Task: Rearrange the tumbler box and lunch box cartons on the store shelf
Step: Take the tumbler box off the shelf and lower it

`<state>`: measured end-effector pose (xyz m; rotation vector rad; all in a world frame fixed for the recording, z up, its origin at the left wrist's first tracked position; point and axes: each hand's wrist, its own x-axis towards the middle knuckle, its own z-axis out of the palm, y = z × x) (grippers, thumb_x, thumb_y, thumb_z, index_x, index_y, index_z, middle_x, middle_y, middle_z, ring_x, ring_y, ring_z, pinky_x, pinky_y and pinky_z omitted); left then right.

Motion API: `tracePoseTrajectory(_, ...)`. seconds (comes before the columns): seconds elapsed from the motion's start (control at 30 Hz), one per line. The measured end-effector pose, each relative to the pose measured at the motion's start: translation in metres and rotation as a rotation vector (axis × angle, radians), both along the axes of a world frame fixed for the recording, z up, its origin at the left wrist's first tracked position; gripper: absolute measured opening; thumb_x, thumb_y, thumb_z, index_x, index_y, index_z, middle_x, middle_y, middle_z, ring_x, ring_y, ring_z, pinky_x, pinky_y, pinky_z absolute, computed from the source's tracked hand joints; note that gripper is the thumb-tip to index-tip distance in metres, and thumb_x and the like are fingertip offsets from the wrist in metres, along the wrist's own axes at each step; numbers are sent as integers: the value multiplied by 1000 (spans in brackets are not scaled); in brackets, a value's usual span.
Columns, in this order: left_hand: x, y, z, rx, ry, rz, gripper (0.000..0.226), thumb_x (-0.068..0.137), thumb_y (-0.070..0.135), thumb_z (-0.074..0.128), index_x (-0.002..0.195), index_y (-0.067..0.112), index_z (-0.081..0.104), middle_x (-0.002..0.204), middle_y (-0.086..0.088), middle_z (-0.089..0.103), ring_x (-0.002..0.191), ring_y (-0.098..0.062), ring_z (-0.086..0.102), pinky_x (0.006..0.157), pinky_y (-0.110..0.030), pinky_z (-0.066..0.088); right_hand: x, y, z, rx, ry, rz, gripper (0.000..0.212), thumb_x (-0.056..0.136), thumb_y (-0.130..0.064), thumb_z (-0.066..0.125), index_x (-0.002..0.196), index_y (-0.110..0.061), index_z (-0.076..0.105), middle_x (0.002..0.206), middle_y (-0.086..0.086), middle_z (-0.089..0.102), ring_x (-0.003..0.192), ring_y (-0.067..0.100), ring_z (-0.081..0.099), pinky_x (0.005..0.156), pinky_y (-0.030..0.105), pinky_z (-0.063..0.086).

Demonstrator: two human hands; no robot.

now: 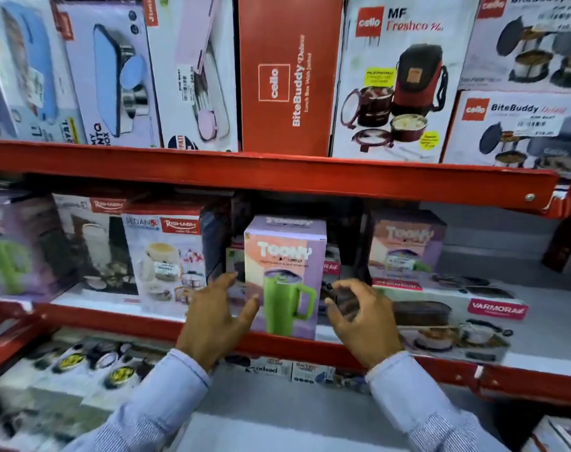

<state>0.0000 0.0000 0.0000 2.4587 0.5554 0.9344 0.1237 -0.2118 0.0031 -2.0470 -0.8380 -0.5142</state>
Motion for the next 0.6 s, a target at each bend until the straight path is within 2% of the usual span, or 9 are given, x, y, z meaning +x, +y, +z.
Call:
tracePoseTrajectory(0.1,9,6,-8,-202,24,-66,72,72,66,58,121,14,61,113,-6,76,102,-28,72,89,-41,59,6,14,-7,17,240,61,41,79,-29,78,117,-17,69,107,-1,76,95,14,70,85,27,54)
tracePoseTrajectory(0.17,17,5,-9,-311,23,-127,59,81,50,70,125,12,57,115,-1,71,105,-24,68,94,-37,56,7,20,-5,14,332,109,49,81,-29,79,125,-16,64,107,-6,72,97,8,66,86,21,49)
tracePoseTrajectory(0.23,20,2,-13,-354,-12,-173,40,86,32,73,118,14,56,109,1,69,104,-22,67,91,-35,56,9,23,-8,65,382,135,51,81,-26,79,128,-15,63,113,-3,73,102,11,68,95,31,55)
tracePoseTrajectory(0.3,22,3,-15,-345,-68,-172,35,85,29,75,113,17,58,104,-1,74,100,-20,71,90,-40,59,11,24,-10,111,377,154,51,81,-25,79,129,-16,63,117,1,74,104,13,70,99,40,56)
tracePoseTrajectory(0.33,21,3,-12,-345,-94,-170,34,84,30,76,111,19,59,102,0,75,96,-18,72,89,-41,60,9,24,-8,133,369,152,52,80,-25,79,129,-18,62,116,-2,75,103,10,70,98,38,56)
tracePoseTrajectory(0.43,7,-10,-10,-337,-184,-186,43,82,34,76,118,17,59,108,2,76,97,-12,72,90,-37,61,-9,8,-4,244,343,212,53,79,-22,80,129,-24,62,107,-15,72,94,-10,68,81,11,55)
tracePoseTrajectory(0.47,0,-16,-2,-324,-205,-207,47,81,33,77,121,15,59,108,4,77,98,-9,72,91,-34,61,-13,3,-1,280,323,250,52,79,-24,81,127,-28,62,110,-14,72,95,-11,68,79,9,55)
tracePoseTrajectory(0.53,-3,-35,-18,-371,-191,-276,47,78,25,81,121,16,62,98,10,78,90,-4,74,87,-29,62,-17,-18,-28,308,371,248,53,76,-36,82,124,-35,62,120,-4,73,108,5,69,90,28,59)
tracePoseTrajectory(0.6,-22,-43,-15,-330,-292,-323,48,75,20,85,119,17,65,92,10,80,85,-6,76,82,-30,63,-27,-33,-30,331,260,272,57,74,-40,80,127,-28,61,122,1,72,114,20,68,95,47,57)
